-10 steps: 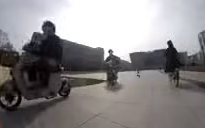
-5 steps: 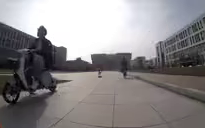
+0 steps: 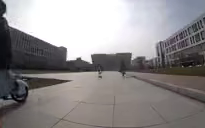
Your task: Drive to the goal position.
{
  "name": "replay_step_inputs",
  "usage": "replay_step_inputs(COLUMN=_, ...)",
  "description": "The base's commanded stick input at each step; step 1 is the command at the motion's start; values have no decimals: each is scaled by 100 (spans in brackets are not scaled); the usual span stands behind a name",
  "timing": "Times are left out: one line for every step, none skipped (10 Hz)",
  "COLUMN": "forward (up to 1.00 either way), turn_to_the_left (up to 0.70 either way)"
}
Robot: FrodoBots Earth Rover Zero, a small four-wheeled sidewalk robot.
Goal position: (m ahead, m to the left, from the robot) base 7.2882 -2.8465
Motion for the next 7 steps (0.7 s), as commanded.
replay_step_inputs(forward=49, turn_to_the_left=0)
replay_step_inputs(forward=69, turn_to_the_left=0)
replay_step_inputs(forward=70, turn_to_the_left=0)
replay_step_inputs(forward=70, turn_to_the_left=0)
replay_step_inputs(forward=70, turn_to_the_left=0)
replay_step_inputs(forward=70, turn_to_the_left=0)
replay_step_inputs(forward=70, turn_to_the_left=0)
